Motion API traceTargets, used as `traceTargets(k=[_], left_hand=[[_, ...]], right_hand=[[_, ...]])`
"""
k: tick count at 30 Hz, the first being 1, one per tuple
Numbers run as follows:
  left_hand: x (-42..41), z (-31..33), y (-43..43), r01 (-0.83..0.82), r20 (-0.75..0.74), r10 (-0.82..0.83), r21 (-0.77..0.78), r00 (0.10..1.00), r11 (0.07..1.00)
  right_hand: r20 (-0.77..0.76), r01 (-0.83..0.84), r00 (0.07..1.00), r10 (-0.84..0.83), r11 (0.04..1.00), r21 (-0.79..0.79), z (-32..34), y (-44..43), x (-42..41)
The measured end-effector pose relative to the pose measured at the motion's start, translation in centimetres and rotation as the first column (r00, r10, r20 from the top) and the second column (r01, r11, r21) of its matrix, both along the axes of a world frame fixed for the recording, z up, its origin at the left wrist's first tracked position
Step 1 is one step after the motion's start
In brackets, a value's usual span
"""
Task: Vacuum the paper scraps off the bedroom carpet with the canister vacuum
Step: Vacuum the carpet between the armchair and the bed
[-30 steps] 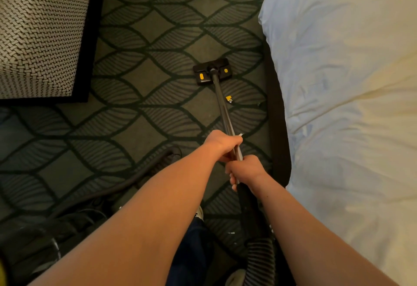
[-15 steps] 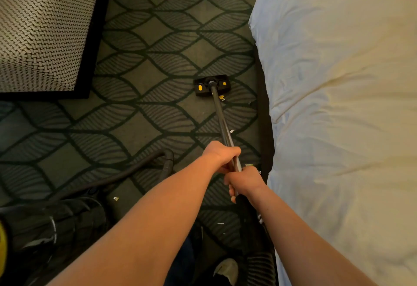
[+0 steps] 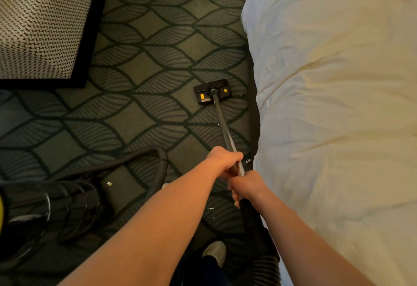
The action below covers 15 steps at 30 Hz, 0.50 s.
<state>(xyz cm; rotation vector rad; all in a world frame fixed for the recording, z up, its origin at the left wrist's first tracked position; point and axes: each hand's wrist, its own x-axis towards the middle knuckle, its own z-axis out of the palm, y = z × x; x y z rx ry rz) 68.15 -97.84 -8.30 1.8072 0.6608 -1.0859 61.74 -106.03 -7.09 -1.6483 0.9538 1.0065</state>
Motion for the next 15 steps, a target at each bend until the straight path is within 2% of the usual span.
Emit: traceTargets(k=[8,15], left_hand=[[-2.6,0.3,-0.9,0.015,0.019,-0.015,0.027,1.0,1.0],[-4.8,-0.7,-1.9,0.004,0.148,-0.012,0.053,0.989,0.999]], right_hand=[[-0.017,0.016,1.0,-0.016,1.0,0.006,0.5,-0.9,-2.6],[0.059,-0.036,0.997,0.041,0.996,-0.078,0.8,-1.7,-4.5]])
